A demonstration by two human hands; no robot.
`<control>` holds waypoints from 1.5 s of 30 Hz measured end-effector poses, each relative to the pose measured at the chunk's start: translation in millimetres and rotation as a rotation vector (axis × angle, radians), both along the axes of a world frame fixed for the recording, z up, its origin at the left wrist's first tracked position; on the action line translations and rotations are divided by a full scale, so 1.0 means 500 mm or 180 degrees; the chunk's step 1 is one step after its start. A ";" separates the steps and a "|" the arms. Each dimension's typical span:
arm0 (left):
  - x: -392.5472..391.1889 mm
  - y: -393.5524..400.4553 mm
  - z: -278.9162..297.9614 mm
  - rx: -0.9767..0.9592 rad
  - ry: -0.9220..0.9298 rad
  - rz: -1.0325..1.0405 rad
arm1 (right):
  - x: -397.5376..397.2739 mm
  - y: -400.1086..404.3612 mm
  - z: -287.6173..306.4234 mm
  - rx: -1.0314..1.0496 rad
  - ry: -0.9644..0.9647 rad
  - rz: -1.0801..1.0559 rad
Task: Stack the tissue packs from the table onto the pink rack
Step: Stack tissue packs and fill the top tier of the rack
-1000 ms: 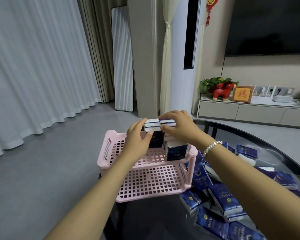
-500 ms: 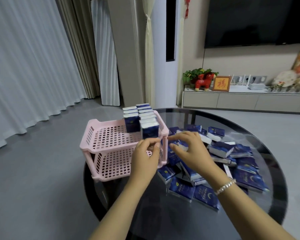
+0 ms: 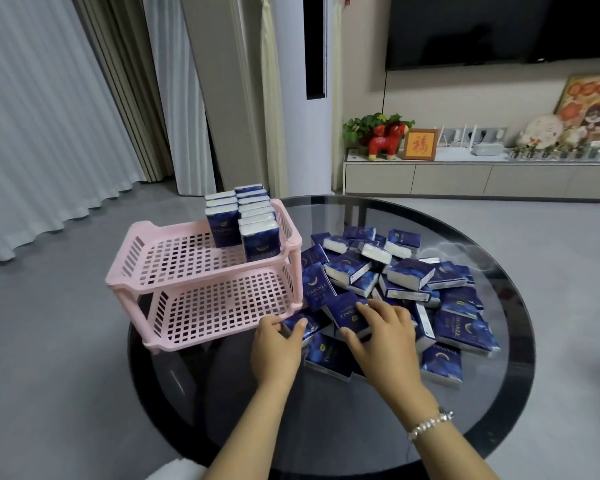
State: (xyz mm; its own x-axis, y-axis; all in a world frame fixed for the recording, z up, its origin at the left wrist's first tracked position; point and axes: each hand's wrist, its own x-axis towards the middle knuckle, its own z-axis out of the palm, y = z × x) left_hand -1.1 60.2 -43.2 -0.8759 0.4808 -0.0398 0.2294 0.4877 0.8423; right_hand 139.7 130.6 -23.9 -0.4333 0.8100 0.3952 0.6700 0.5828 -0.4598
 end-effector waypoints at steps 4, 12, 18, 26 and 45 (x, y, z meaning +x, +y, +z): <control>-0.001 0.003 -0.009 -0.0163 0.0236 -0.0005 | -0.001 -0.008 -0.003 -0.0001 0.0010 -0.0027; -0.006 -0.023 -0.013 0.0482 -0.0256 -0.0145 | -0.015 -0.019 0.031 -0.0252 -0.0335 -0.0041; -0.023 -0.063 0.010 0.1239 -0.0942 -0.0126 | -0.012 -0.038 0.017 -0.0298 0.0380 0.0082; -0.016 -0.108 0.054 0.1868 -0.1391 -0.0457 | 0.015 -0.077 0.031 -0.2134 0.2593 0.0664; -0.012 -0.105 0.039 0.1828 -0.1729 -0.0415 | 0.011 -0.107 0.021 -0.2619 0.2516 0.1017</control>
